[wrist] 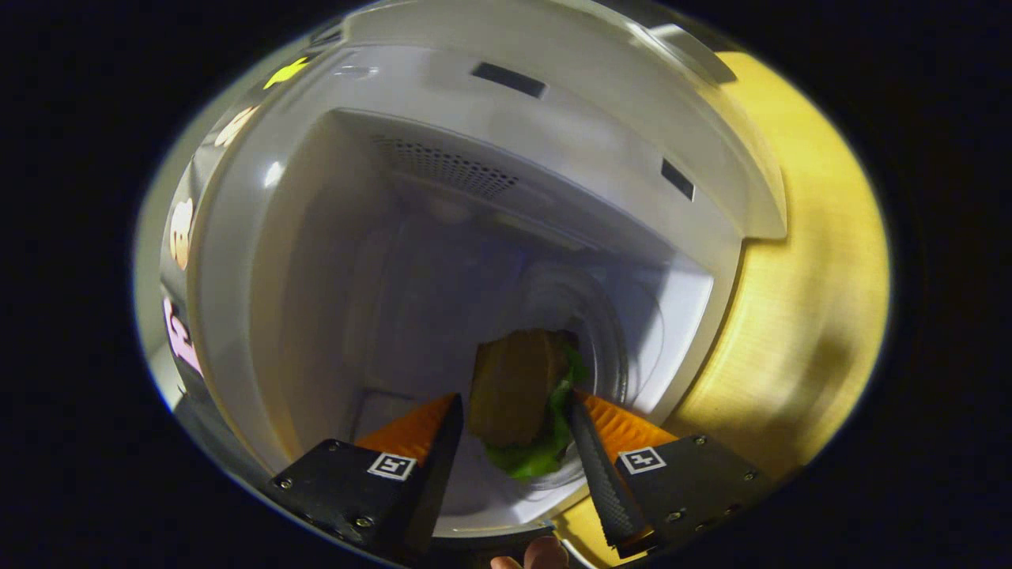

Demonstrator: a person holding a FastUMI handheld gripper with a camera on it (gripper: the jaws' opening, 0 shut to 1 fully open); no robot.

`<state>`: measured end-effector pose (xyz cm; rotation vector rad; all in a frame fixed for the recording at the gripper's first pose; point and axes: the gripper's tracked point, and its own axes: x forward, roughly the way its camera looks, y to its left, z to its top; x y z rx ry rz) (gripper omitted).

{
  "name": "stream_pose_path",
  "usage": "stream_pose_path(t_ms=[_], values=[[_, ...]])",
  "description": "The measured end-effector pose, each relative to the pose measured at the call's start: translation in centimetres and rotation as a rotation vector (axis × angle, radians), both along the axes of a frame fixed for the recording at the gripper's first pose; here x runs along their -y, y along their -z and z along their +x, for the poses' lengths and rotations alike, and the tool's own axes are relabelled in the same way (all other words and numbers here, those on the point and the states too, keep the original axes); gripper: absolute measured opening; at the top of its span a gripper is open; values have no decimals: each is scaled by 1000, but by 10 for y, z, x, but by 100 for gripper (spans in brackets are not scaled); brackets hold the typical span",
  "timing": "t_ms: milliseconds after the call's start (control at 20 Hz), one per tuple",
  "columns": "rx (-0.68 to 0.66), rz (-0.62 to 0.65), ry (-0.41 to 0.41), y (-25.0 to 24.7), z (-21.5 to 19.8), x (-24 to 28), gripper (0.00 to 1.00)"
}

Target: Open the microwave, put the food inside, and close the microwave door.

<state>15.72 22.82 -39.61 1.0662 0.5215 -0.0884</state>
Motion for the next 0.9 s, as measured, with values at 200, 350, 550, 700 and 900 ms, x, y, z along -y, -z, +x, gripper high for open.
stream_pose_path(t_ms=[200,350,550,700,900], values=[[22,-183,-140,-7,-30,14,79],[52,-354,-228,-25,-64,34,79],[172,-581,-355,-88,-121,46,79],[319,-723,-412,-162,-164,45,79],[426,-851,-402,-230,-208,43,68]])
